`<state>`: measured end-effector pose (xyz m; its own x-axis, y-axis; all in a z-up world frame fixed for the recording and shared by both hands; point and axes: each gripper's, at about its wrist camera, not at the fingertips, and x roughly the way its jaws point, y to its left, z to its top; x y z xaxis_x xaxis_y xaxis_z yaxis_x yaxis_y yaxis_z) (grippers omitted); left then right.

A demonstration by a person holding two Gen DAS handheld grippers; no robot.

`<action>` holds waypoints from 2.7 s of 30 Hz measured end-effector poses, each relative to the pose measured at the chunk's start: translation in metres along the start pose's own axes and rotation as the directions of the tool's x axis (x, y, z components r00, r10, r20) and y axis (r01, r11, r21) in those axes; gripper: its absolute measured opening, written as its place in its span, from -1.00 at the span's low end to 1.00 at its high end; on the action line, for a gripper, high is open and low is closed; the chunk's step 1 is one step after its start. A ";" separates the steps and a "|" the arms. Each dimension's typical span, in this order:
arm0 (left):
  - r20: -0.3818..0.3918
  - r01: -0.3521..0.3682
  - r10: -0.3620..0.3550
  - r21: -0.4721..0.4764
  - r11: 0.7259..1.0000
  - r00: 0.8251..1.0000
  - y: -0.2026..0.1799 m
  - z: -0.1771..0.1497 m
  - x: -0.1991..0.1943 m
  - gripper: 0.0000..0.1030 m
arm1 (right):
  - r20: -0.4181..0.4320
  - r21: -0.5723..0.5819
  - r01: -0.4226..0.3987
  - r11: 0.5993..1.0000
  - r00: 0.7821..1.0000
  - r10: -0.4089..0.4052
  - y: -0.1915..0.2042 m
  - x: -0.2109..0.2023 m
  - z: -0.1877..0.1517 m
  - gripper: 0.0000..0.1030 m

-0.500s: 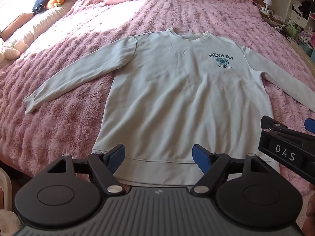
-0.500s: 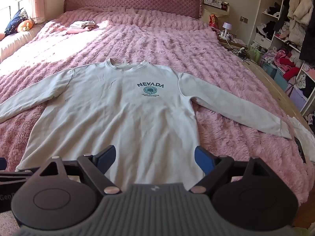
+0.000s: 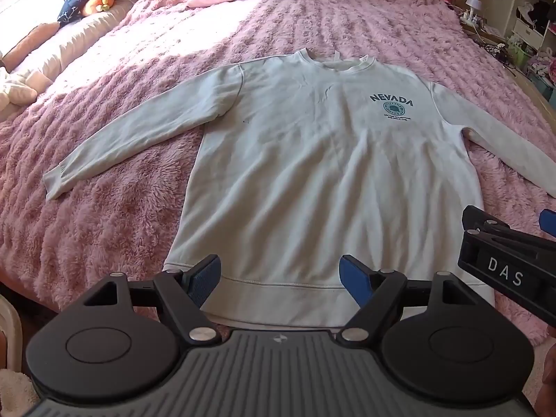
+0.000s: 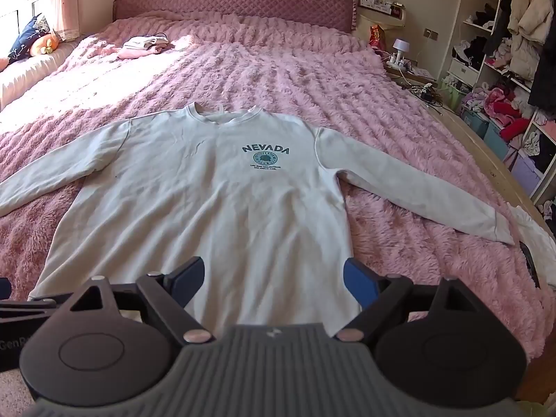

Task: Fold small clothes

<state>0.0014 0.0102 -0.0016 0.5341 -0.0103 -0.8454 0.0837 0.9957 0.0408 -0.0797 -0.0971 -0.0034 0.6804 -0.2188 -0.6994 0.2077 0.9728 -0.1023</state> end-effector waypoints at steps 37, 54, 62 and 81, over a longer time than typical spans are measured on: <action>-0.012 -0.009 0.009 -0.001 1.000 1.000 -0.007 -0.003 0.001 0.76 | -0.002 0.000 -0.006 1.000 1.000 0.006 0.004 -0.005 -0.003 0.61; -0.016 -0.023 0.023 0.004 1.000 1.000 -0.009 -0.002 0.000 0.76 | 0.001 -0.004 -0.006 1.000 1.000 0.006 0.006 -0.004 -0.001 0.61; -0.015 -0.021 0.021 0.004 1.000 1.000 -0.008 -0.001 0.000 0.76 | -0.001 -0.006 -0.005 1.000 1.000 0.005 0.008 -0.003 0.000 0.61; -0.052 -0.016 0.017 0.015 1.000 0.998 -0.014 0.002 0.018 0.76 | -0.033 -0.012 -0.001 1.000 0.999 0.000 0.002 0.017 -0.002 0.61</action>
<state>0.0114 -0.0041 -0.0166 0.4908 0.0113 -0.8712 0.0874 0.9942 0.0622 -0.0693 -0.0989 -0.0167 0.6569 -0.2159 -0.7224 0.1990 0.9738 -0.1101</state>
